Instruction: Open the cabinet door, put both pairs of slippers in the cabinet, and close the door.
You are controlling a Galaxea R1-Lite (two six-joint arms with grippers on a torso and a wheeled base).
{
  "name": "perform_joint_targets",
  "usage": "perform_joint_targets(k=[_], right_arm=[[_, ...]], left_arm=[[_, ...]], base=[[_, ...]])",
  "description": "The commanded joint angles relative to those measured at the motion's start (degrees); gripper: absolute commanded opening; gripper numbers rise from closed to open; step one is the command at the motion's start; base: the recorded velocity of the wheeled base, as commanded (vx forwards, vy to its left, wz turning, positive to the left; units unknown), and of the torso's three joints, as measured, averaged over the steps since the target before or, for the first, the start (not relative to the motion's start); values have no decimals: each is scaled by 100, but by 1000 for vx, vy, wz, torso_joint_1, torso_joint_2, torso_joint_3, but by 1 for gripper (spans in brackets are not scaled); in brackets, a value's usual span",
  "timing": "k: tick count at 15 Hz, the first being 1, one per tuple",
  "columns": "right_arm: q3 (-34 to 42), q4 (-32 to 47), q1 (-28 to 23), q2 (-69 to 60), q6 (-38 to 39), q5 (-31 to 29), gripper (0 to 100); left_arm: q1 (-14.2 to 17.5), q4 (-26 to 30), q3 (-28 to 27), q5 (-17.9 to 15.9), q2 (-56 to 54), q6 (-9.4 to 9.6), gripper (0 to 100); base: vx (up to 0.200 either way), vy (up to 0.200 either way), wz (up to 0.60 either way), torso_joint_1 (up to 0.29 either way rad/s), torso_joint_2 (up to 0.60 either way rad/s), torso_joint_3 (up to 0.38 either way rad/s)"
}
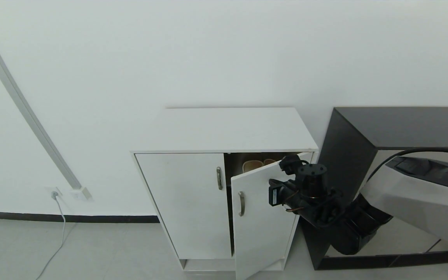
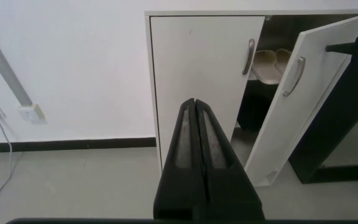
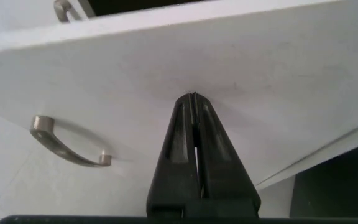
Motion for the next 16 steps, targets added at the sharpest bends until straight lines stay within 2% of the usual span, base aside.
perform_joint_targets(k=[1, 16], right_arm=[[-313, 119, -44, 167, 1, -1, 0], [-1271, 462, -361, 651, -157, -1, 0]], left_arm=[[1, 0, 0, 0, -1, -8, 0], [1, 0, 0, 0, -1, -8, 0]], base=[[0, 0, 0, 0, 0, 0], [0, 0, 0, 0, 0, 0]])
